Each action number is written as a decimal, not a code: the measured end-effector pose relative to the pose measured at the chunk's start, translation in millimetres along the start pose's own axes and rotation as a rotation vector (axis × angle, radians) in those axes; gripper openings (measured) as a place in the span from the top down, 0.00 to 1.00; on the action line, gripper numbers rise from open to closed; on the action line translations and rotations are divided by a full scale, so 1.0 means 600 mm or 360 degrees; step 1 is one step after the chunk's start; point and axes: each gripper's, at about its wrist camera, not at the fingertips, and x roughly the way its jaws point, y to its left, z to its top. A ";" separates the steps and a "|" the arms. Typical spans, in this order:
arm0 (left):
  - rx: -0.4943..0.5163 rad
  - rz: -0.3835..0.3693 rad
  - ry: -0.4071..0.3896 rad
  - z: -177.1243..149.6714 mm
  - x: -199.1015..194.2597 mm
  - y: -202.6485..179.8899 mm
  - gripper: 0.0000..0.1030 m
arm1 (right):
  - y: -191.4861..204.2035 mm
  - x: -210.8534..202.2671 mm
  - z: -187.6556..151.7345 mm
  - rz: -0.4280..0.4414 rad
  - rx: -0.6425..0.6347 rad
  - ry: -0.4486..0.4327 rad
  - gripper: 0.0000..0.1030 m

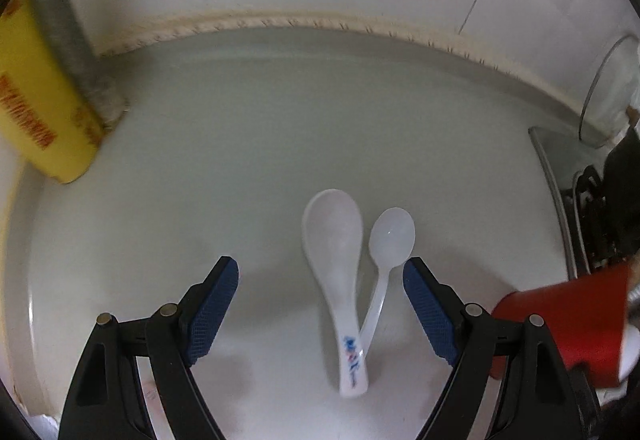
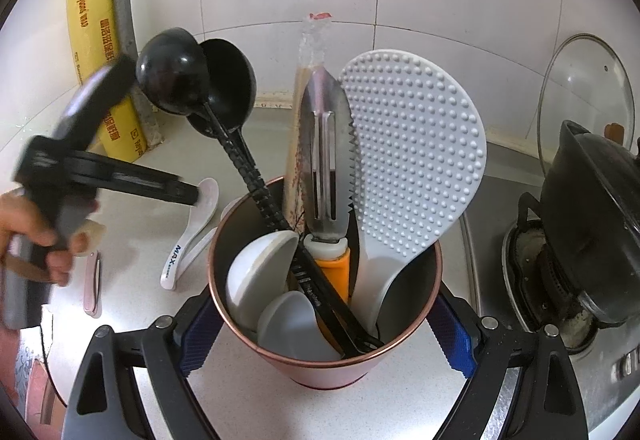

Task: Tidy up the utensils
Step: 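Move the left gripper to the white MAX spoon bowl, then close the left gripper on the white MAX spoon bowl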

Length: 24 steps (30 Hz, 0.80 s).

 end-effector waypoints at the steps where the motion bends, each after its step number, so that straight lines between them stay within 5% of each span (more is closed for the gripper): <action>1: 0.0009 -0.0008 0.0016 0.004 0.010 -0.004 0.17 | 0.000 0.000 0.000 0.0000 0.0000 0.0001 0.10; 18: -0.0088 0.0087 0.0059 0.032 0.074 0.013 0.31 | -0.002 0.003 0.001 0.0003 0.0001 0.0008 0.10; 24: -0.0115 0.0116 0.0028 0.022 0.060 0.033 0.46 | -0.002 0.003 0.000 -0.0002 -0.0002 0.0011 0.10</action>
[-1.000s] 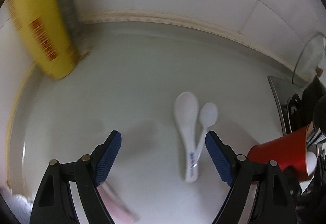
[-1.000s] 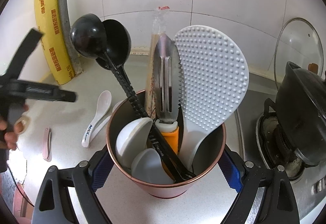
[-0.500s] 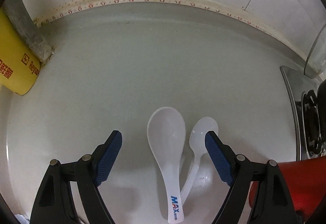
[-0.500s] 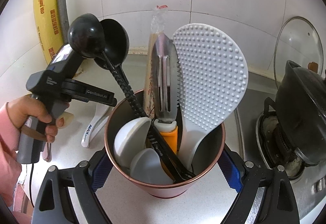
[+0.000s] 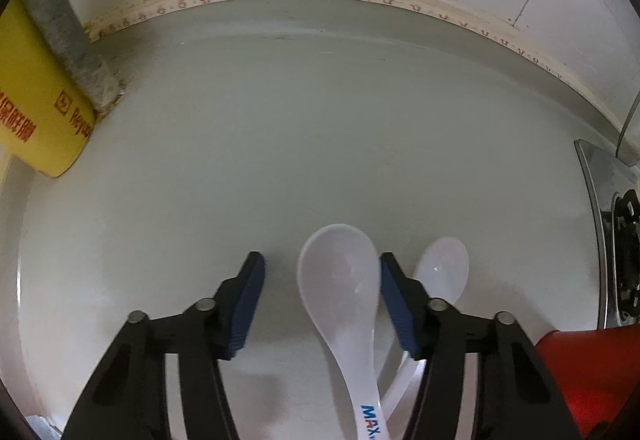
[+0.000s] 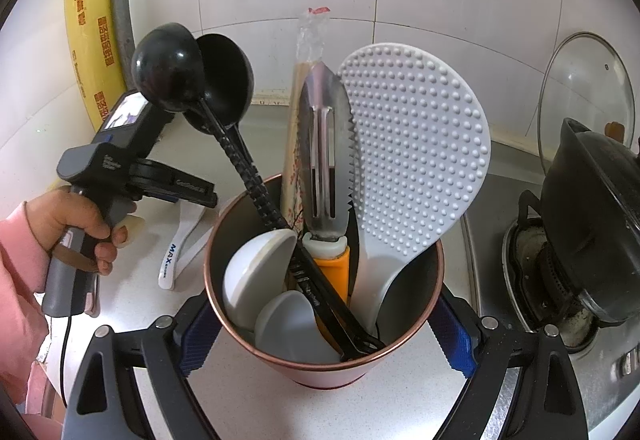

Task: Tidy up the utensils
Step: 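Close the left gripper on the white MAX spoon bowl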

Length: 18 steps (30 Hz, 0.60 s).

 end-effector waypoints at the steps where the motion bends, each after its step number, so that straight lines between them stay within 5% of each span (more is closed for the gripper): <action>1: -0.0007 0.0008 -0.0008 -0.005 -0.004 0.001 0.47 | 0.000 0.000 0.000 0.0000 0.0001 0.0000 0.10; 18: -0.0250 0.0143 -0.0093 -0.084 -0.041 0.114 0.47 | 0.010 -0.007 -0.001 0.0009 -0.0013 0.0000 0.10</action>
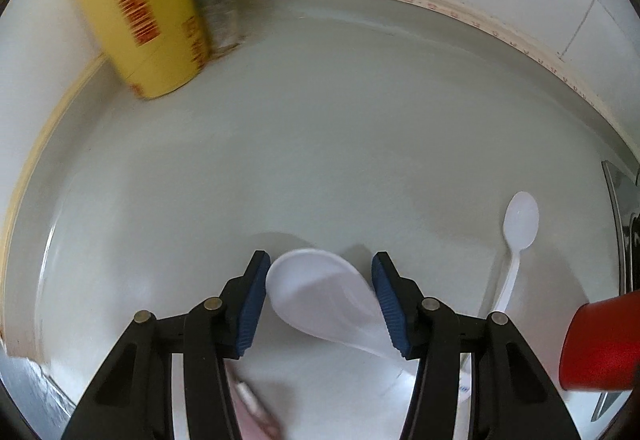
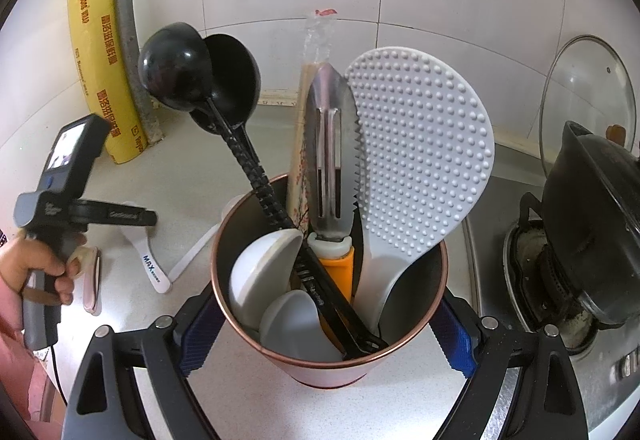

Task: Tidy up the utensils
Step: 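Close the left gripper on the white MAX spoon bowl, then lift the white MAX spoon off the counter with the left gripper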

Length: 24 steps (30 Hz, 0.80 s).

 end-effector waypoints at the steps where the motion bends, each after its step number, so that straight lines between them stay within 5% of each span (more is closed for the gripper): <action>1: -0.0016 0.0003 -0.0001 0.000 0.003 0.001 0.47 | 0.001 -0.001 0.000 0.0000 0.0000 0.0000 0.10; 9: -0.0123 -0.0023 -0.0008 -0.030 0.003 0.034 0.47 | -0.002 -0.001 0.000 0.0004 0.0003 -0.0005 0.10; 17: -0.0427 -0.0324 0.0025 -0.051 -0.021 0.097 0.47 | -0.003 -0.002 0.000 0.0006 0.0004 -0.0004 0.10; 22: -0.0535 -0.0361 0.0012 -0.061 -0.023 0.130 0.48 | -0.003 -0.001 0.000 0.0005 0.0003 -0.0004 0.10; 24: -0.0555 -0.0382 0.0012 -0.062 -0.021 0.135 0.55 | -0.003 -0.001 0.000 0.0005 0.0002 -0.0003 0.10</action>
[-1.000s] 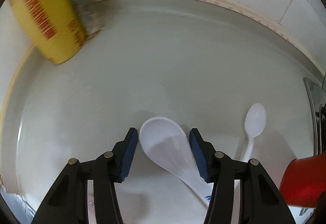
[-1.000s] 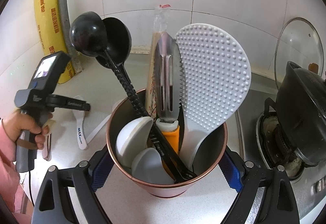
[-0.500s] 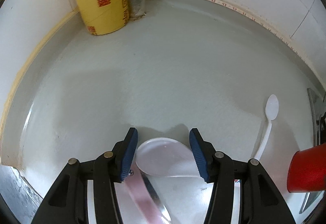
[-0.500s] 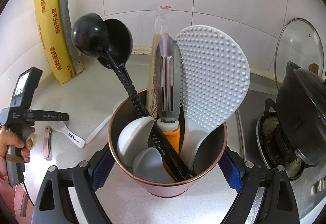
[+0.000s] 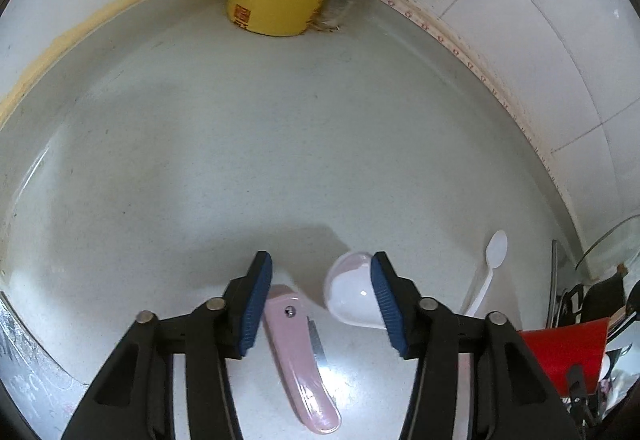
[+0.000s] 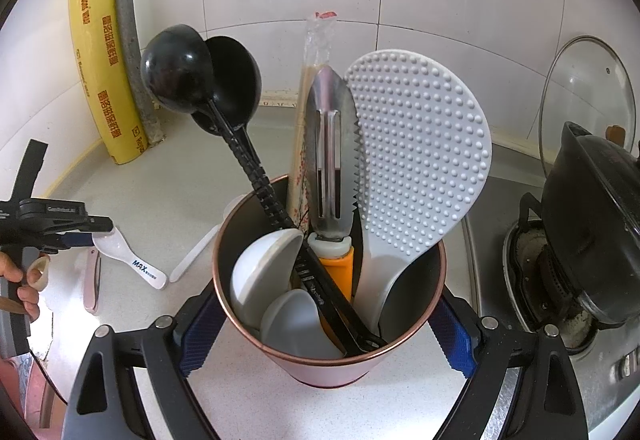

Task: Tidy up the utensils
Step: 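Lift the white MAX spoon off the counter with the left gripper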

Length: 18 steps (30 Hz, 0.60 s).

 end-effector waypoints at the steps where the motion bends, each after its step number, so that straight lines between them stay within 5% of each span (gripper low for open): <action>1: -0.0007 -0.0011 0.0004 0.000 0.000 0.002 0.57 | 0.000 0.000 0.000 0.0000 0.0000 0.0000 0.10; 10: 0.0061 -0.0037 0.0021 -0.004 0.012 -0.020 0.68 | 0.001 0.000 0.000 -0.0004 -0.0005 0.0004 0.10; 18: 0.0150 -0.0020 0.0042 -0.006 0.031 -0.044 0.90 | 0.001 0.000 0.000 -0.0002 -0.0009 0.0004 0.10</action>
